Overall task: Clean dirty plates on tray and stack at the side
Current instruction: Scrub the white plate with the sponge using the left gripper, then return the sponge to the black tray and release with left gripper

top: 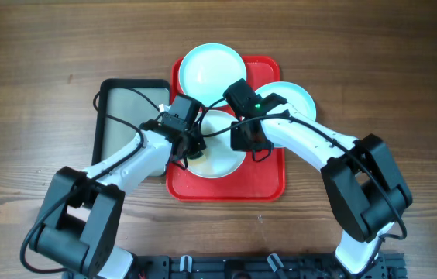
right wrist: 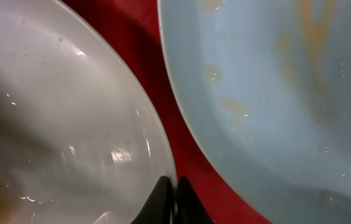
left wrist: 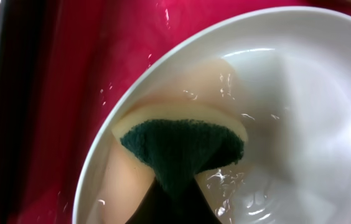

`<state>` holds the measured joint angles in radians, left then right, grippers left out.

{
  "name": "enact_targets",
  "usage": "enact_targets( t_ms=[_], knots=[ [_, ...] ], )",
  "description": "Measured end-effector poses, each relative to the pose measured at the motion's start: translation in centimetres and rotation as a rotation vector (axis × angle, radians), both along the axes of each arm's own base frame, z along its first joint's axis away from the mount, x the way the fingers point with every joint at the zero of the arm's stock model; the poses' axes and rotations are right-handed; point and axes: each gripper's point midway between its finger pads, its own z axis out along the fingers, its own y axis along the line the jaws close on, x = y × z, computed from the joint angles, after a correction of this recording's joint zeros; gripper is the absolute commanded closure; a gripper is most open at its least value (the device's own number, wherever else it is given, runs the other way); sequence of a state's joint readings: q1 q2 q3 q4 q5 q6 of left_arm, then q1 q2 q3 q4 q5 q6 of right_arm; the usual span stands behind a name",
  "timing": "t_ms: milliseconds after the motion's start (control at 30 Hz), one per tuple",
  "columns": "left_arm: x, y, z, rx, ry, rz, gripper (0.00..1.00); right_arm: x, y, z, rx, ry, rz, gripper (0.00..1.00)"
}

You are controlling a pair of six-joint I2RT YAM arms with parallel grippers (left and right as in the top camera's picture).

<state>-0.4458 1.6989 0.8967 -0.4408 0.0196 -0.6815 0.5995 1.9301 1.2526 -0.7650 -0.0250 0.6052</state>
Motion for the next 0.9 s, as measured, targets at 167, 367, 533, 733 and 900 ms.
enact_targets(
  t_ms=[167,367,533,733,900],
  knots=[
    [1.4,-1.4,-0.4,-0.043,-0.019,-0.017,0.96,0.2,-0.5,0.0,-0.018,-0.008,-0.008,0.96],
    [0.9,-5.7,-0.2,-0.217,-0.001,-0.115,0.96,0.3,-0.5,0.0,-0.020,-0.009,-0.010,0.96],
    [-0.8,-7.9,0.1,-0.349,0.081,-0.174,0.96,0.3,-0.5,0.0,-0.020,-0.010,-0.009,0.96],
    [-0.1,-4.8,4.3,-0.400,0.041,-0.206,0.96,0.2,-0.1,0.0,0.000,-0.005,-0.005,0.96],
    [0.6,1.5,7.8,-0.273,-0.052,-0.153,0.96,0.2,-0.1,0.0,0.003,-0.003,-0.004,0.96]
  ],
)
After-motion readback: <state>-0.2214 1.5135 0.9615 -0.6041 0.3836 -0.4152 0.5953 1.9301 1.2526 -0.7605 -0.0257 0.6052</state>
